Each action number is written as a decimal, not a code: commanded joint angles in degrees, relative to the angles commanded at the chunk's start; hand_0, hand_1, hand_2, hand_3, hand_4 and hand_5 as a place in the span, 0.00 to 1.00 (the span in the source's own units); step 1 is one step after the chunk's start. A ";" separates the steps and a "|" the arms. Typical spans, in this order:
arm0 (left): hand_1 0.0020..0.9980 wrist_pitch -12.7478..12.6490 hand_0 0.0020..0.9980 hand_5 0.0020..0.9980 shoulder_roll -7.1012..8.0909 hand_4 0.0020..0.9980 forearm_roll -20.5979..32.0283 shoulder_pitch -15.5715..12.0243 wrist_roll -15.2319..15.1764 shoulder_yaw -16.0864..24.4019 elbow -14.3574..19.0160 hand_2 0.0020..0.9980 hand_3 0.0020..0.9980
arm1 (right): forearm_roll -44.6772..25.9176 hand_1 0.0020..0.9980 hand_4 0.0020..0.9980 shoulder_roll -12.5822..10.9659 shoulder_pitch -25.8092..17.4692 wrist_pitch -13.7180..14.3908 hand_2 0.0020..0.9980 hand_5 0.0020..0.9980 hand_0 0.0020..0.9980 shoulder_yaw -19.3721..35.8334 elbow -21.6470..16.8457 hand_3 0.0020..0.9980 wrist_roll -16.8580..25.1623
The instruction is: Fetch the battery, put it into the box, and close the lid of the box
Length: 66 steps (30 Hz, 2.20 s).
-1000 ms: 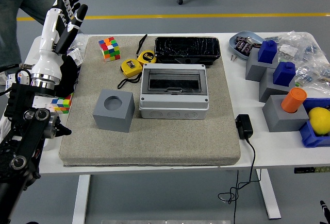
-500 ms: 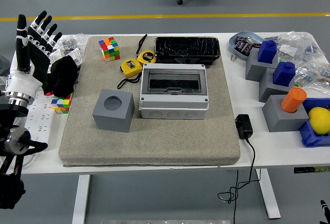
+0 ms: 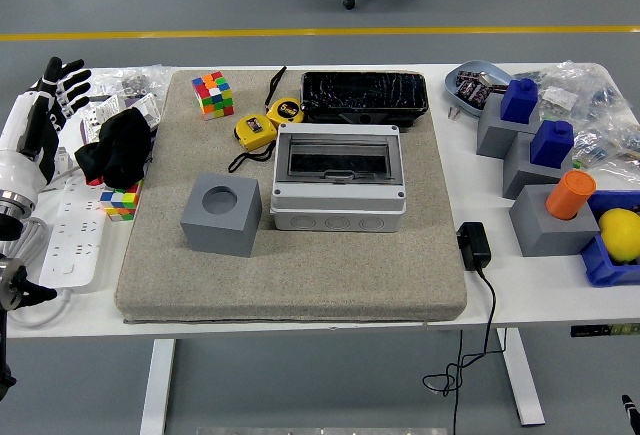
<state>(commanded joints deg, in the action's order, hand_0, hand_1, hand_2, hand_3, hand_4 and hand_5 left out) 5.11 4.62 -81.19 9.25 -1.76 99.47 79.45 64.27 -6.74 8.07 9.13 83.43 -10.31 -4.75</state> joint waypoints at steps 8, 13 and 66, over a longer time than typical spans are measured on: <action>0.84 -1.27 0.81 1.00 -0.15 1.00 -2.78 -0.43 -0.68 -0.43 0.27 0.81 0.79 | 0.17 0.78 1.00 0.08 -0.45 -0.12 0.77 1.00 0.83 -0.04 0.00 0.81 0.16; 0.83 -1.38 0.80 1.00 -0.23 1.00 -2.86 -0.52 -0.59 -0.61 0.29 0.80 0.78 | 3.94 0.79 1.00 0.18 -0.67 -0.63 0.78 1.00 0.86 3.87 0.00 0.80 -0.69; 0.82 -2.81 0.78 0.99 -0.53 1.00 -2.03 -0.80 -0.82 -2.72 -0.20 0.78 0.75 | 24.08 1.00 1.00 0.09 -1.03 -9.43 1.00 1.00 1.00 23.58 0.00 1.00 -9.23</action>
<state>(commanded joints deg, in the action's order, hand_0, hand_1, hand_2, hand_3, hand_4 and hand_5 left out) 2.30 4.09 -83.22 8.44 -2.58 96.74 79.25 88.35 -6.66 7.04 -0.30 107.00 -10.31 -13.98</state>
